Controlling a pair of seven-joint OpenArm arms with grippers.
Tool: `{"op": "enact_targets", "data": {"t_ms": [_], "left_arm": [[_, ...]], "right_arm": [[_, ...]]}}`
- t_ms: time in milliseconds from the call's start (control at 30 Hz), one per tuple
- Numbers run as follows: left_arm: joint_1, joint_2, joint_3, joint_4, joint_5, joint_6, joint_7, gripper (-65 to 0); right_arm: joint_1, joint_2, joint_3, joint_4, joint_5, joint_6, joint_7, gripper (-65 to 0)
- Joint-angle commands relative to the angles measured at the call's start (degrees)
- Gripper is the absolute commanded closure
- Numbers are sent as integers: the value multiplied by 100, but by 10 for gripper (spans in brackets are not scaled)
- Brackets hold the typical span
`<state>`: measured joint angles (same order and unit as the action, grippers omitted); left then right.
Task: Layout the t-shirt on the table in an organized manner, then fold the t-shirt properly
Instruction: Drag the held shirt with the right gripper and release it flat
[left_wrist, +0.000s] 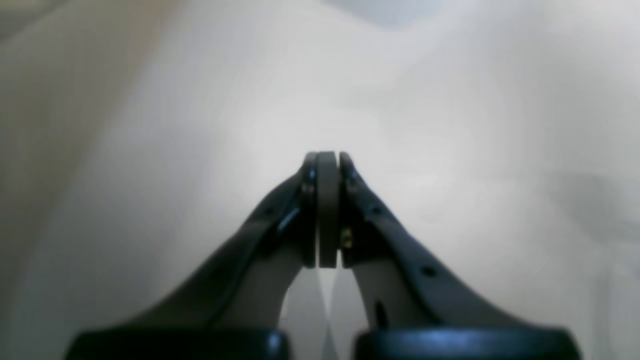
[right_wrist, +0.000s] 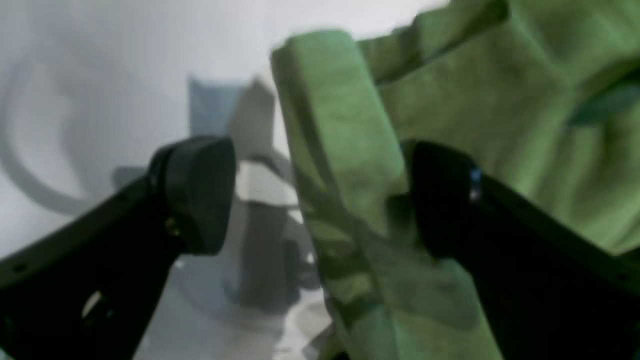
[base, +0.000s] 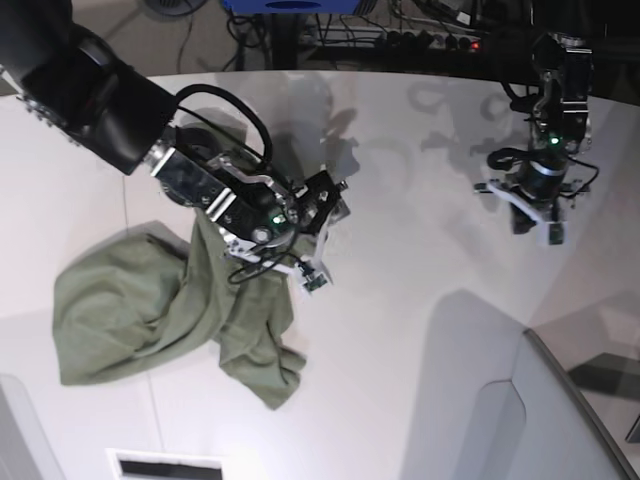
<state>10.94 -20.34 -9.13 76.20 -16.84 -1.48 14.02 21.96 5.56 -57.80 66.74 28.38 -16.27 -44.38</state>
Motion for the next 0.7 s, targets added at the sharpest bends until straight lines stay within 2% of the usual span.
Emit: {"op": "enact_targets", "data": {"t_ms": [0,67,100,133,167,267,333,400,500,667], "left_arm": [[-35,-98,-138,85,-8,11,-132,0],[-26,-98,-261,59,-8,11,-132,0],[-8,-116,-296,24,-8,11,-132,0],[9,-133,-323,-38,-8,11,-132,0],[9,-133,-349,-73,-8,11,-132,0],[36,-133,-349,-117,-8,11,-132,0],[45,-124,-349,-117,-8,11,-132,0],[45,-116,-349,-143,-8,11,-132,0],[45,-107,-323,-152,-8,11,-132,0],[1,-98,-279,-143,-8,11,-132,0]], "right_arm": [[174,-68,35,-23,-38,-30,170,-465],[174,-86,61,-147,-38,-30,249,-335],[174,-86,70,-155,-38,-21,249,-234],[182,-86,70,-138,-29,-21,214,-98],[182,-86,79,-94,-29,-30,170,0],[130,143,220,583,-29,-241,12,-38],[-134,442,633,1409,-21,-689,-182,0],[-424,802,1371,2253,-21,-971,-481,-2],[-1004,1233,2734,3001,-21,-979,-859,0],[-1963,1707,5064,3124,-21,-979,-885,0]]}}
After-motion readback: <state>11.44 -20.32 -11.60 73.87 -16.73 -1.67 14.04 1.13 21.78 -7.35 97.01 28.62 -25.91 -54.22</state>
